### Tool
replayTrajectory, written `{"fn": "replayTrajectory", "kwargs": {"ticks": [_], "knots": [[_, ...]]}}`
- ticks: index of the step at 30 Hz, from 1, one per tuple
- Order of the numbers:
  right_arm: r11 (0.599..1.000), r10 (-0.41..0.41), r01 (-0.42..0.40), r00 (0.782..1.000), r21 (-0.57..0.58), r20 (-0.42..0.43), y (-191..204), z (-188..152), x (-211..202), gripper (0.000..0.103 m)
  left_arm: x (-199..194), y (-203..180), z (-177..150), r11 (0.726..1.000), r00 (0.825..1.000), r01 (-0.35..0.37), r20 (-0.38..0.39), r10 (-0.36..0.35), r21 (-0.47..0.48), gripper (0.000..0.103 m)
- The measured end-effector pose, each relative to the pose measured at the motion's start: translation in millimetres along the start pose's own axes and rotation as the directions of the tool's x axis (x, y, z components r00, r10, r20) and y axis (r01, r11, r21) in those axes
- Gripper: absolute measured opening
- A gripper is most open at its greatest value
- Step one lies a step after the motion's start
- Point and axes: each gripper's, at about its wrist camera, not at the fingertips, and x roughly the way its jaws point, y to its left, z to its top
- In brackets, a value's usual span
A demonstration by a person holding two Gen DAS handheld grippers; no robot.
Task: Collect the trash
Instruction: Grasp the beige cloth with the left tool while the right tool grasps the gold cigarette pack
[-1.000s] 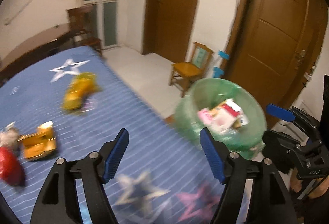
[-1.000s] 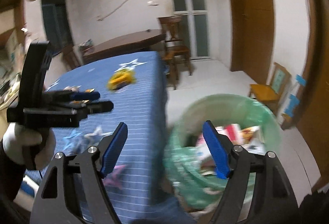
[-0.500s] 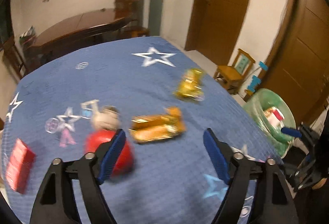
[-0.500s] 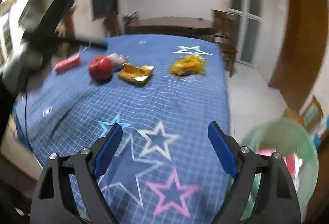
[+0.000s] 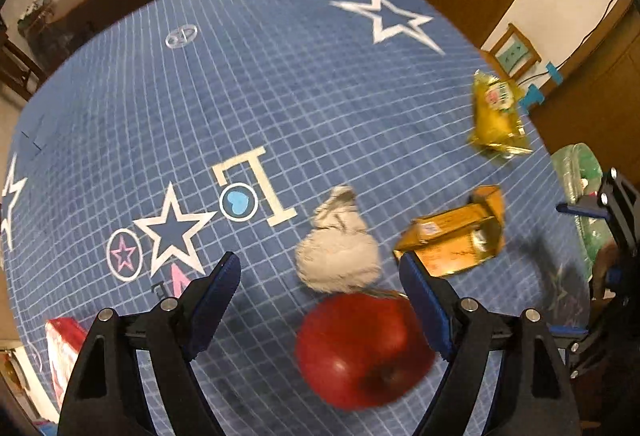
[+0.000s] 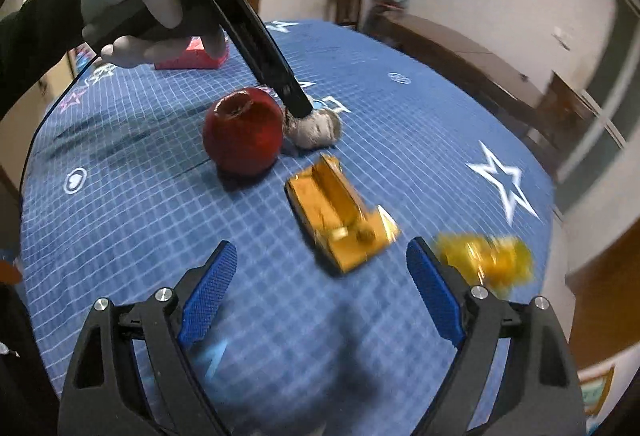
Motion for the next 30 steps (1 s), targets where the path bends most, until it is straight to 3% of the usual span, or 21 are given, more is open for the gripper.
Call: {"fn": "replayTrajectory", "kwargs": {"ticks": [6,11,14,17,18,23,26,27,29,30], "knots": [[0.998,0.056,-0.056,0.998,-0.004,-0.035,-17.2,12.1,41.6,0.083,20.4,3.0,3.5,0.998,0.997,0.062,-0.054,-0.061,0.024,0.082],[0.994,0.106,-0.106,0.992,0.008,-0.072,-20.2,17.6,66.5,0.083,33.5,8.9,6.1,0.997,0.994,0.072,-0.081,-0.068,0.037,0.08],[0.993,0.119,-0.117,0.988,0.017,-0.096,-17.6,16.4,77.0,0.067,37.0,5.8,6.1,0.996,0.995,0.07,-0.071,-0.066,0.047,0.071],[0.993,0.115,-0.112,0.991,0.045,-0.073,-16.4,13.1,71.6,0.049,35.3,2.7,5.9,0.995,0.995,0.083,-0.054,-0.08,0.054,0.047],[0.994,0.104,-0.101,0.992,0.048,-0.068,-14.7,11.3,69.2,0.048,36.4,0.9,6.5,0.995,0.996,0.084,-0.048,-0.081,0.055,0.045],[0.99,0.043,-0.043,0.999,0.132,0.003,-7.9,-3.3,43.4,0.048,24.6,-8.5,4.7,0.998,0.998,0.028,0.05,-0.03,0.049,0.041],[0.973,-0.031,0.015,0.997,0.229,0.065,-7.3,-12.3,18.7,0.048,-4.3,-9.6,0.3,1.0,0.987,0.003,0.162,-0.006,0.019,0.041],[0.962,-0.061,0.035,0.994,0.269,0.088,-6.6,-15.7,8.3,0.048,-18.7,-12.2,-3.5,0.999,0.976,-0.032,0.215,0.029,0.011,0.041],[0.939,-0.121,0.073,0.985,0.337,0.124,-2.0,-20.6,-11.6,0.048,-43.7,-16.1,-14.5,0.999,0.952,-0.034,0.305,0.036,-0.009,0.041],[0.926,-0.151,0.09,0.978,0.366,0.142,1.4,-23.0,-22.5,0.048,-61.5,-23.5,-26.7,0.997,0.926,-0.073,0.371,0.075,-0.02,0.041]]}}
